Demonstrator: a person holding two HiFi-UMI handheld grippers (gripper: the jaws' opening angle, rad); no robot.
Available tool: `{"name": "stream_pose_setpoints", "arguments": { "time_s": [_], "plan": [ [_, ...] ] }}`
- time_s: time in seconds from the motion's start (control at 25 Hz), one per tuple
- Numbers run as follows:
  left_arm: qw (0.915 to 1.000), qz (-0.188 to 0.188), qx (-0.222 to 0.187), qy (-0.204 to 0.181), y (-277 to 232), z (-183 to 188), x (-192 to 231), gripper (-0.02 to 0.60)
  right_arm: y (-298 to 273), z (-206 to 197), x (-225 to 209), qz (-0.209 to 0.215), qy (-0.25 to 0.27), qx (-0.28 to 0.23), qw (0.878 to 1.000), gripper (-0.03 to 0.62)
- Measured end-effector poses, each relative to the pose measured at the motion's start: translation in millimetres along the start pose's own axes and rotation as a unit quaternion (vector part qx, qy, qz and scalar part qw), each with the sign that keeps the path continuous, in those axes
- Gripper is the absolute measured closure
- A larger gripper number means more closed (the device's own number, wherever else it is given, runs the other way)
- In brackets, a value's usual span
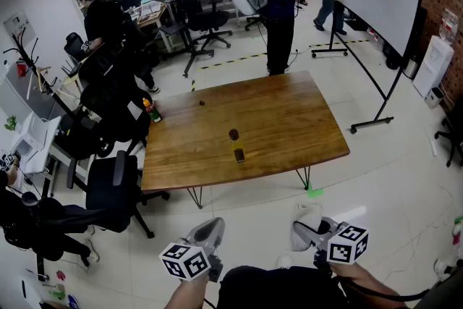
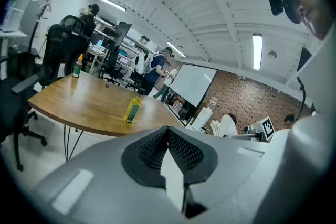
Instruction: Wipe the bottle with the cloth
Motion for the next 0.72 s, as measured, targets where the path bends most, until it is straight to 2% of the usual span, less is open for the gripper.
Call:
{"name": "stream_pose_setpoints", "arguments": {
  "time_s": [0.16,0.4,0.56,0.72],
  "plan": [
    [0.9998,0.011,-0.016,0.001,-9,0,-8,0.566,9,1,-19,0.006,0.0,0.002,1.0,0.523],
    [0.9998,0.02,-0.004,0.005,-16,-16,-20,0.566,-1,-3,-34,0.033,-0.007,0.014,0.999,0.523],
    [0.9994,0.034,0.003,0.003,-16,-13,-4,0.566,-22,1,-37,0.046,-0.009,0.02,0.999,0.523],
    [0.9995,0.032,0.004,0.004,-26,9,24,0.566,-54,7,-44,0.044,-0.006,0.025,0.999,0.523]
  ]
}}
Point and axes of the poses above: the fingertips, and each gripper's own axes: y backward along the fingers, x to its left, z out of its top, the point moved 3 cm from there along y, backward along the fingers, and after that the axes turned 11 degrees about y, right-handed, at the moved point
